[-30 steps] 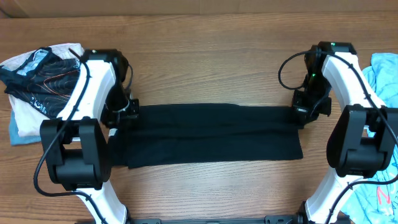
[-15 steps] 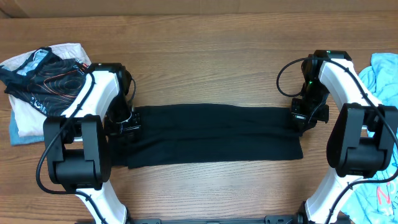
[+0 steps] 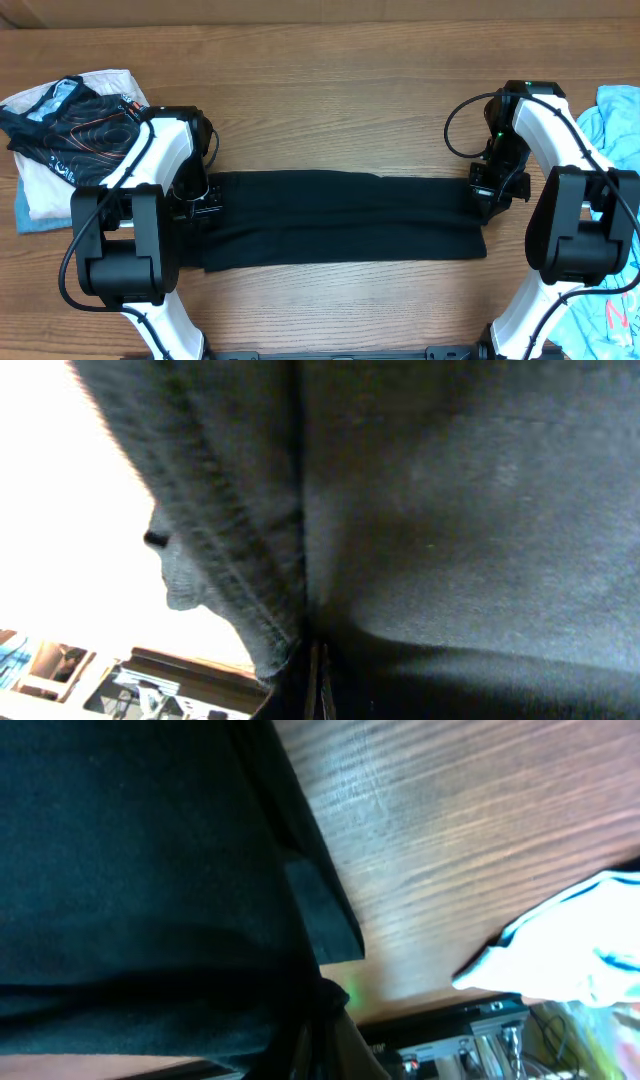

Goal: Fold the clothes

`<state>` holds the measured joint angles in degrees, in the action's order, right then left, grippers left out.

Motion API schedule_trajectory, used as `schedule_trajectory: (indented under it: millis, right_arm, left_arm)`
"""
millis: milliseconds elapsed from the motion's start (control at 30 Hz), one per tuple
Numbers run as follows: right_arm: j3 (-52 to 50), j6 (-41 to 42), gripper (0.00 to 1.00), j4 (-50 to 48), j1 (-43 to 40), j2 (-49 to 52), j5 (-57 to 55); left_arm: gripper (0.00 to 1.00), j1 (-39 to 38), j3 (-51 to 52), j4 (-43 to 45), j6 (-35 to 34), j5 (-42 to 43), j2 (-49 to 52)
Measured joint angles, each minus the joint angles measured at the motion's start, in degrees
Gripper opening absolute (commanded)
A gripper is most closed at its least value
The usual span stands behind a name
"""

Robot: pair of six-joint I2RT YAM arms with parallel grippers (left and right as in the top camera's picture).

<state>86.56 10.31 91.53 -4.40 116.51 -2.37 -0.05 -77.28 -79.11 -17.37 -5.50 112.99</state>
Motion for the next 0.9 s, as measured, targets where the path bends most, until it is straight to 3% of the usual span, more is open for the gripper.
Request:
schedule_trajectory:
  millis: [333, 433, 533, 600, 667, 733, 800, 900]
  right_arm:
    - [-1.4, 3.3, 0.08, 0.1, 0.0, 0.0, -4.0]
    - [-2.6, 3.8, 0.17, -1.3, 0.0, 0.0, -4.3]
    - [-4.5, 4.0, 0.19, -2.9, -0.1, 0.0, -5.1]
    - [-6.1, 4.3, 0.27, -4.0, -0.1, 0.0, -5.5]
    - [-7.0, 4.6, 0.43, -4.8, -0.1, 0.0, -5.6]
    - [-7.1, 4.6, 0.55, -5.3, -0.1, 0.0, -5.7]
    - [-7.2, 4.5, 0.6, -5.8, -0.1, 0.0, -5.9]
    - [-7.2, 3.5, 0.66, -6.7, -0.1, 0.0, -4.5]
  left_arm:
    - [0.05, 0.0, 0.0, 2.3, -1.2, -1.7, 0.0]
    - [0.05, 0.0, 0.0, 2.3, -1.5, -1.7, 0.0]
    - [0.09, 0.0, 0.0, 1.8, -1.8, -1.9, 0.0]
    - [0.12, 0.0, 0.0, 1.2, -1.9, -2.2, 0.0]
    - [0.17, 0.0, 0.1, 0.7, -2.0, -2.4, 0.0]
    - [0.3, 0.0, 0.1, 0.4, -1.9, -2.6, 0.0]
    - [0.43, 0.0, 0.1, 0.1, -2.0, -3.0, 0.0]
    - [0.44, 0.0, 0.1, -0.3, -2.2, -3.2, 0.0]
